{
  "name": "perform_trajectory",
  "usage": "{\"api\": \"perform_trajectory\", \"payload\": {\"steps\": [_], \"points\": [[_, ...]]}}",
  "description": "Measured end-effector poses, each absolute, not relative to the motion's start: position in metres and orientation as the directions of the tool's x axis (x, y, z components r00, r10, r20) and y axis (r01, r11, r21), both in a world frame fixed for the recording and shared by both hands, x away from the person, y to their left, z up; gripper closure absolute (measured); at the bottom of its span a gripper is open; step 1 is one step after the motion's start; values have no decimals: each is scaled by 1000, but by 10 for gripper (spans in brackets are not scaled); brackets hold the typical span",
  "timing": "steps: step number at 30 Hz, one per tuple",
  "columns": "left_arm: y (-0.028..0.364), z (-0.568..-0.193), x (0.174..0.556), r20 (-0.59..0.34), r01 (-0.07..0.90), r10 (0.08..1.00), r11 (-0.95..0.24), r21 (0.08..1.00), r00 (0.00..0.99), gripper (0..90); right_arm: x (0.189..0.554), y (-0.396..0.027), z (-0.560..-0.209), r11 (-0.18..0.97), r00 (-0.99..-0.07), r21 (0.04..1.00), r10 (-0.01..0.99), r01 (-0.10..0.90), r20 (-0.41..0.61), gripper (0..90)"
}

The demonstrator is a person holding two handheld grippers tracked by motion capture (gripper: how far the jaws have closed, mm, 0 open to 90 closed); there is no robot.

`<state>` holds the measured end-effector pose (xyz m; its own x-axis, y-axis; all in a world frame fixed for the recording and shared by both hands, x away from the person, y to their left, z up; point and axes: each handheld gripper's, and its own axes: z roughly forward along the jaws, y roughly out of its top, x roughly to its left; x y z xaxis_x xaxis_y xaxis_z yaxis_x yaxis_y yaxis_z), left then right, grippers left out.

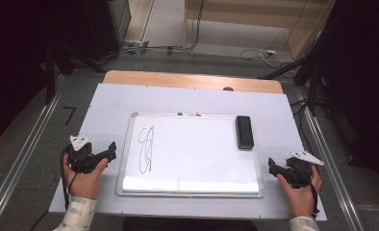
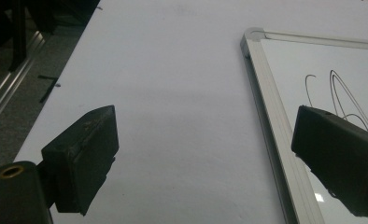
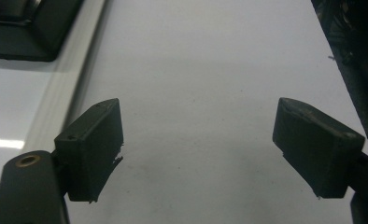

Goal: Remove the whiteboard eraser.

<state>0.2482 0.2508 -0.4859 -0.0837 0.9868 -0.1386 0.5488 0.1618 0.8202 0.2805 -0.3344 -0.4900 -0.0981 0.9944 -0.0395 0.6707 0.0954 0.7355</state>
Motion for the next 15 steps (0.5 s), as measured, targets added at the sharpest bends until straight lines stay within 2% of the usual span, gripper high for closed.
{"api": "perform_trajectory", "payload": {"steps": [15], "points": [[248,-487,250,-139,555,987,161,816,-81,82,277,-325,-481,102,-141,756,990,646,-14,125]]}}
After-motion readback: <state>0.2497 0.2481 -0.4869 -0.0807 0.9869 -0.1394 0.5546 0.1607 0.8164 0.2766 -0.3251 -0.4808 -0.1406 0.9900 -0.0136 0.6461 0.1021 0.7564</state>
